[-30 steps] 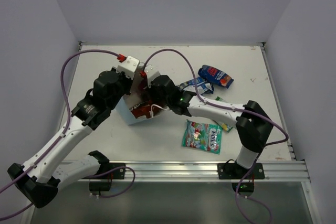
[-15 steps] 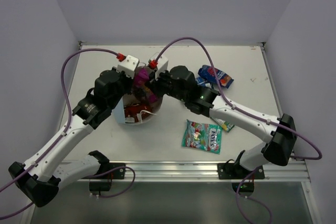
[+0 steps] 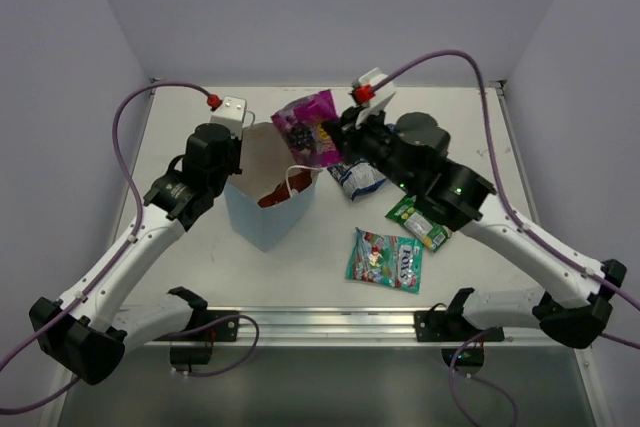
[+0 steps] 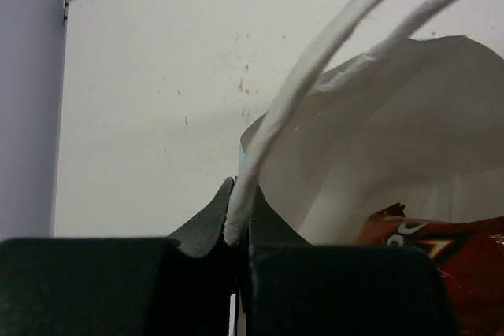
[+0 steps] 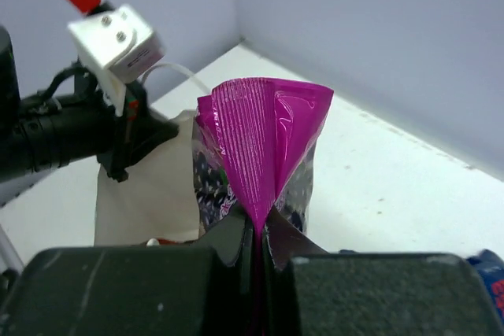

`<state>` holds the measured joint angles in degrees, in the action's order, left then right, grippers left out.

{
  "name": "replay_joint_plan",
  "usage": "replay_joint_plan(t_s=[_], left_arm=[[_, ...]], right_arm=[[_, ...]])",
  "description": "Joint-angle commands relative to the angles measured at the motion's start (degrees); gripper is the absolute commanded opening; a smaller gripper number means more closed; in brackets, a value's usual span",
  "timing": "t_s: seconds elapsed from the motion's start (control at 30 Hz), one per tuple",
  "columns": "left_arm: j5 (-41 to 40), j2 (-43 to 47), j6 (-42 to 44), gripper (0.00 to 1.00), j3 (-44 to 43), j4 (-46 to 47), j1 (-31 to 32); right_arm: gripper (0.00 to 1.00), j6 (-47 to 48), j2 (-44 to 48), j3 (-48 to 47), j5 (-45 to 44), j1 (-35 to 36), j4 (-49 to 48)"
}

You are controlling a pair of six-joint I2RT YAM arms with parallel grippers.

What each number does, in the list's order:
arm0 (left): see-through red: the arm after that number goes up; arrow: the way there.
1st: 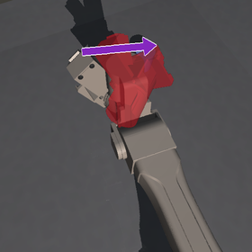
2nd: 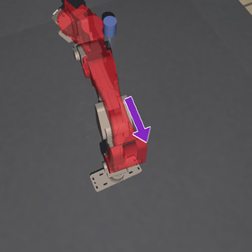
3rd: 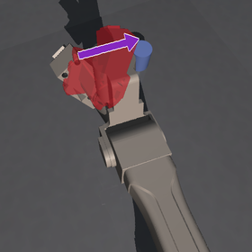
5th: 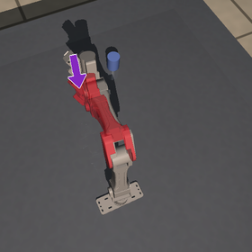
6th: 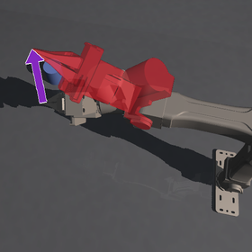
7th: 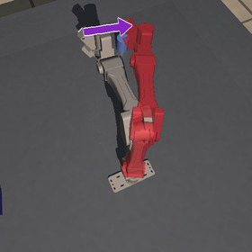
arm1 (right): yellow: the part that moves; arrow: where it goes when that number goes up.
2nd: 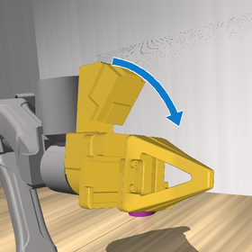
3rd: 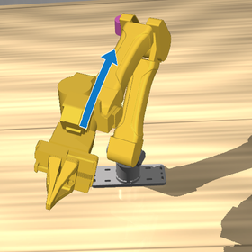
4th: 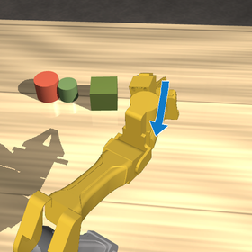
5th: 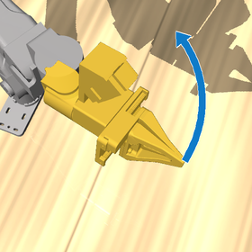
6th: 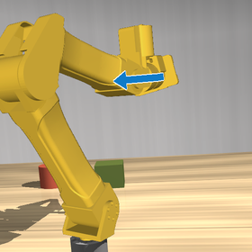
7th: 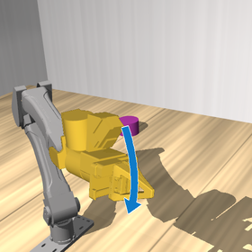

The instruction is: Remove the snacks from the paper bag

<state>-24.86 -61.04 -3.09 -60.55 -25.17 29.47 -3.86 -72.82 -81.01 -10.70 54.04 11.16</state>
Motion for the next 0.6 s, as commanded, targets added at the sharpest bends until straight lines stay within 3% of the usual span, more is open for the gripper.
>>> replay_joint_plan(t_s=[0.0, 0.3, 0.5, 0.57], left_arm=[[-0.55, 0.04, -3.76, 0.0, -2.46, -0.67, -3.53], [1.75, 1.18, -3.24, 0.0, -1.94, 0.03, -4.51], [2.8, 2.94, -1.04, 0.0, -0.8, 1.08, -4.51], [3.15, 3.64, 0.1, 0.0, -0.36, 1.79, -4.51]], right_arm=[[0.0, -1.05, 9.16, -3.63, -7.66, -4.71, -2.11], [0.0, -13.28, 16.83, 9.19, -9.25, -30.7, 1.32], [0.0, -21.18, 9.81, 16.05, -4.87, -50.13, 3.17], [0.0, -24.07, 5.17, 17.38, -5.38, -52.71, 3.17]])
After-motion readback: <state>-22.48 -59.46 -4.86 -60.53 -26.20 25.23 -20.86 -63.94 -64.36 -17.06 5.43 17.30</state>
